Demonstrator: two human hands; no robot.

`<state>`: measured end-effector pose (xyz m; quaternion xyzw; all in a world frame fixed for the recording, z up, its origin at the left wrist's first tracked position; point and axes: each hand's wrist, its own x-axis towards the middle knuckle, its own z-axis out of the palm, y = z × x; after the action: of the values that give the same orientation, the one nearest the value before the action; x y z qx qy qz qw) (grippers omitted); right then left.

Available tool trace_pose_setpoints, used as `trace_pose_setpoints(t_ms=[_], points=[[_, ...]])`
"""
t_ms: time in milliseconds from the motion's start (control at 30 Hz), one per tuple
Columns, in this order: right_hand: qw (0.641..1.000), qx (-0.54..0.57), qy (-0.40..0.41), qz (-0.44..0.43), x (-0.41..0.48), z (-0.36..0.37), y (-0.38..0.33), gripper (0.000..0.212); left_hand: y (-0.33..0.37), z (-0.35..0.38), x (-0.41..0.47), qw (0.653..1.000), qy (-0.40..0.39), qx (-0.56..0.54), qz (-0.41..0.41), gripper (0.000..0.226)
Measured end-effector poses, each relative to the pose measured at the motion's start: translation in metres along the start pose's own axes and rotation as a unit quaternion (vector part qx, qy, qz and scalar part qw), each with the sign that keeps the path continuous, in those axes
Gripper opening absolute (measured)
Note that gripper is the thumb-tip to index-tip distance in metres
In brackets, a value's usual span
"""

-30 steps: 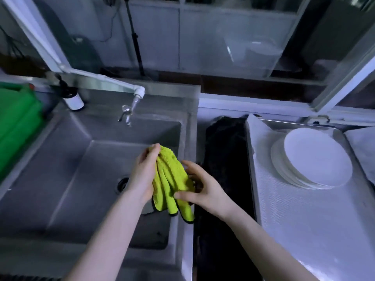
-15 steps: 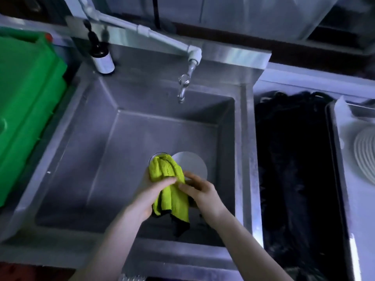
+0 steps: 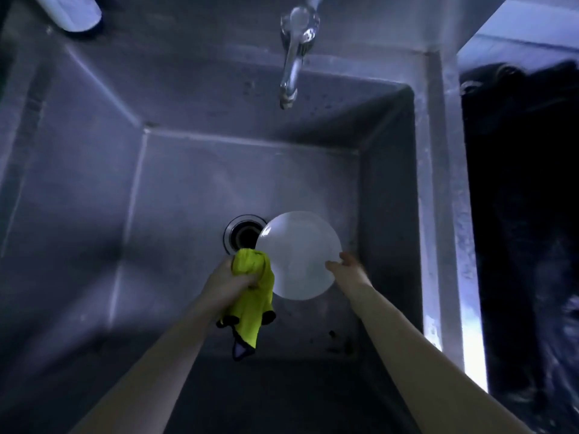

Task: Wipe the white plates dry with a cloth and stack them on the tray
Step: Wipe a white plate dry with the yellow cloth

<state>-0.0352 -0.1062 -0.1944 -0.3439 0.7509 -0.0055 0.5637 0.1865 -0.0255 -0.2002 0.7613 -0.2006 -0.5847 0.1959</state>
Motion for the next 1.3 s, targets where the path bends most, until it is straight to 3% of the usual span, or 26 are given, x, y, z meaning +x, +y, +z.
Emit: trace_pose_setpoints(t_ms=[100, 167, 400, 567, 700, 967, 1067, 1233, 1300], points=[[1.000, -0.017, 0.007, -0.006, 0.020, 0.006, 0.009, 0.025, -0.006, 0.005, 0.017, 0.999, -0.034, -0.020, 0.000, 0.061], [1.000, -0.009, 0.011, -0.005, 0.030, 0.009, 0.015, 0.019, -0.009, 0.007, 0.024, 0.998, -0.055, -0.034, 0.002, 0.060], [0.998, 0.053, 0.020, 0.020, 0.049, 0.015, 0.030, 0.049, -0.013, 0.019, 0.032, 0.996, -0.062, -0.070, 0.007, 0.060], [0.995, 0.093, 0.022, 0.022, 0.048, 0.013, 0.040, 0.047, -0.010, 0.017, 0.032, 0.996, -0.059, -0.074, 0.004, 0.063], [0.982, 0.184, 0.044, -0.015, 0.037, 0.014, 0.035, 0.059, -0.009, 0.009, 0.028, 0.995, -0.072, -0.070, -0.001, 0.046], [0.955, 0.281, -0.044, -0.088, -0.010, 0.005, 0.003, 0.050, -0.013, -0.002, -0.001, 0.993, -0.087, -0.071, -0.035, 0.034], [0.945, 0.292, -0.066, -0.133, -0.033, -0.008, -0.004, 0.052, -0.010, -0.010, -0.015, 0.997, -0.051, -0.058, -0.017, 0.033], [0.938, 0.274, -0.093, -0.188, -0.073, -0.032, -0.014, 0.051, 0.009, -0.035, -0.044, 0.996, 0.065, -0.036, 0.056, 0.061], [0.934, 0.270, -0.099, -0.213, -0.090, -0.039, -0.019, 0.054, 0.022, -0.046, -0.063, 0.990, 0.086, -0.012, 0.113, 0.061]])
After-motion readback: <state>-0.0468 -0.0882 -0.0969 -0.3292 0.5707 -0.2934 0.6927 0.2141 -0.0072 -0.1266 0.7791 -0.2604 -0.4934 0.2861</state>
